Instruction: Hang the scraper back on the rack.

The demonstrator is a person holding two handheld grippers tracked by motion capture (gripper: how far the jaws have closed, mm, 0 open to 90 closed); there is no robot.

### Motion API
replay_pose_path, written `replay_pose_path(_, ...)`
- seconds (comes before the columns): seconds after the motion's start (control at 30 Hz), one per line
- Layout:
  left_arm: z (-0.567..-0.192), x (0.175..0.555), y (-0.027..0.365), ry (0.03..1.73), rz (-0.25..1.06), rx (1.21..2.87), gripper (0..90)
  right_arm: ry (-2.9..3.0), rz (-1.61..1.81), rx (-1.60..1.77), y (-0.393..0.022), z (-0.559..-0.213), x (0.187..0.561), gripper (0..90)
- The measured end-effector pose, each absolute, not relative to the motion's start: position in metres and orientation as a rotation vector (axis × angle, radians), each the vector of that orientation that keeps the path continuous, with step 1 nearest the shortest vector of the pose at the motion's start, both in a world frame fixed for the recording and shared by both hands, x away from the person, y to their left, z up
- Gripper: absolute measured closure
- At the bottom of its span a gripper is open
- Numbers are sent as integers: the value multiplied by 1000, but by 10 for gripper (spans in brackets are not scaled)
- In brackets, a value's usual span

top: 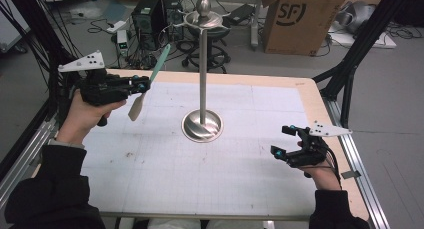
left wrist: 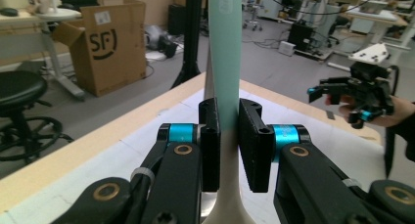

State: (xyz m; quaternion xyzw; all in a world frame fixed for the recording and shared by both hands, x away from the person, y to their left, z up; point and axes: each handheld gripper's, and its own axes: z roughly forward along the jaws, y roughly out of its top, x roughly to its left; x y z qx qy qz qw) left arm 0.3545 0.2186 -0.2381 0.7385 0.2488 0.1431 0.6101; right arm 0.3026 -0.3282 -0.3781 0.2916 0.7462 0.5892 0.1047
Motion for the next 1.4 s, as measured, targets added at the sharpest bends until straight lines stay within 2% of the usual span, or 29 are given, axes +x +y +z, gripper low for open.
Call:
replay_pose_path(0.33, -217, 360, 204, 530, 416, 1647, 798, 2189, 1744, 864, -331, -378, 303, 26)
replay_pose_path(1.07, -213, 360, 214, 531, 413, 1590, 798, 2190, 1737, 864, -332, -378, 303, 26)
replay_pose_path(1.4, -215, 364, 207, 523, 388, 1591, 797, 2184, 1741, 869, -333, -377, 302, 26)
